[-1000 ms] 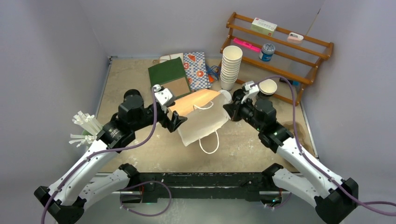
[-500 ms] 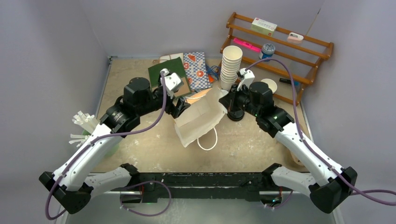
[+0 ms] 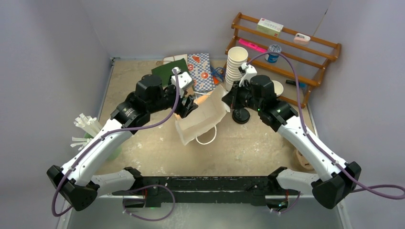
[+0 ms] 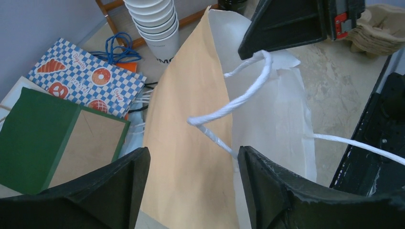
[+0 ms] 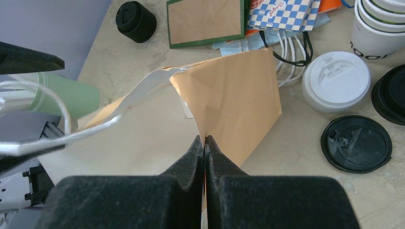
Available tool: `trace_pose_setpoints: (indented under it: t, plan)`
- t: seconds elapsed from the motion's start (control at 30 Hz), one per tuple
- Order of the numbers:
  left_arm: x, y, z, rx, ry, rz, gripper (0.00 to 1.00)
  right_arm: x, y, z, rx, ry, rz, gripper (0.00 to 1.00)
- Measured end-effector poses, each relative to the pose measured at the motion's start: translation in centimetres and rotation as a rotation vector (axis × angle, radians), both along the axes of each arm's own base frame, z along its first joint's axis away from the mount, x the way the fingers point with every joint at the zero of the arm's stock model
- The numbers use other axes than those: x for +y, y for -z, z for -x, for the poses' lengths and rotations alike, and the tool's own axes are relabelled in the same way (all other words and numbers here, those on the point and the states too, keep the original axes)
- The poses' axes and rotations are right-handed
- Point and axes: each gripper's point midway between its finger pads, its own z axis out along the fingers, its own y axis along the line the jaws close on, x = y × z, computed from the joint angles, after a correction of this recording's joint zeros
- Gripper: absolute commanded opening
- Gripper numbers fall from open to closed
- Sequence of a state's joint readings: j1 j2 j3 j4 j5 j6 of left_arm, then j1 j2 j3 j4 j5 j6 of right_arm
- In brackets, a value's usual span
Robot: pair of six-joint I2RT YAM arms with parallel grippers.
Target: Pack the takeout coffee
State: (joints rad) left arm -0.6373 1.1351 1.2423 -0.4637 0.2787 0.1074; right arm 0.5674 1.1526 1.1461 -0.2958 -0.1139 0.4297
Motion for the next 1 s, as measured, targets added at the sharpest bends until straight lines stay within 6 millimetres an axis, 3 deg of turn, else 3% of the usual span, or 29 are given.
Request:
trace_pose_setpoints:
  t: [0.17,0.33,0.43,0.53,0.7,0.8,0.87,0.97,1.0]
  plan:
    - [0.2,-1.8,0.9,-0.029,0.009,0.051,0.88,0.4,-0.4,-1.2,0.005,0.015,0.011,0.00]
    - [1.1,-5.1,2.2,-0.098,0.004,0.118,0.90,0.6,0.0,-1.5,0.015,0.016,0.018,0.00]
    - [1.4,-6.0,2.2,-0.102,-0.014,0.132,0.90,0.6,0.0,-1.5,0.016,0.016,0.019,0.00]
    - [1.2,-5.3,1.6,-0.057,-0.035,0.116,0.80,0.6,-0.1,-1.5,0.014,0.016,0.017,0.01]
    - [0.7,-1.5,0.4,0.044,-0.059,0.031,0.78,0.6,-0.1,-1.5,0.013,0.014,0.017,0.01]
    - [0.6,0.0,-0.1,0.080,-0.072,-0.006,0.66,0.6,-0.1,-1.5,0.014,0.013,0.016,0.01]
    - [0.6,0.4,-0.4,0.086,-0.076,-0.015,0.47,0.7,-0.1,-1.4,0.014,0.012,0.015,0.03]
    - [0.5,0.6,-0.6,0.085,-0.082,-0.021,0.06,0.7,-0.1,-1.5,0.015,0.013,0.015,0.12]
    - [0.6,0.6,-0.8,0.082,-0.086,-0.024,0.00,0.7,-0.1,-1.5,0.015,0.013,0.015,0.18]
